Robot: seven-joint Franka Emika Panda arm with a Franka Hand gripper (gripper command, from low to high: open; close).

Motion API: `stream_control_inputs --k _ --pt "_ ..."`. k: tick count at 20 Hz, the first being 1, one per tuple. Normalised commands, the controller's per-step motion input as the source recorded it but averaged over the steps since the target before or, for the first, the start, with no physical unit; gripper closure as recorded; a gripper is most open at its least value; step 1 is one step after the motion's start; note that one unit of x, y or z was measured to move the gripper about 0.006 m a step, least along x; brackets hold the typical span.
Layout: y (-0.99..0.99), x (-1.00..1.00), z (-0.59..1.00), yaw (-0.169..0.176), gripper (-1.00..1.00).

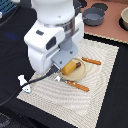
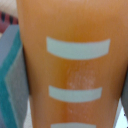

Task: Interact with the objects in diverse but meaningful ways.

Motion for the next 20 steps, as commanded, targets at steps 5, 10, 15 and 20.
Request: stream_control_inputs --k 5,10,15,20 --pt "-0.59 0.53 -0.27 -0.012 1.00" --pt "-0.19 0.27 -0.45 0.000 1.00" --pt "-0.21 0.26 -0.39 -0.001 1.00" --pt "-0.17 0.10 0.05 0.000 -1.00"
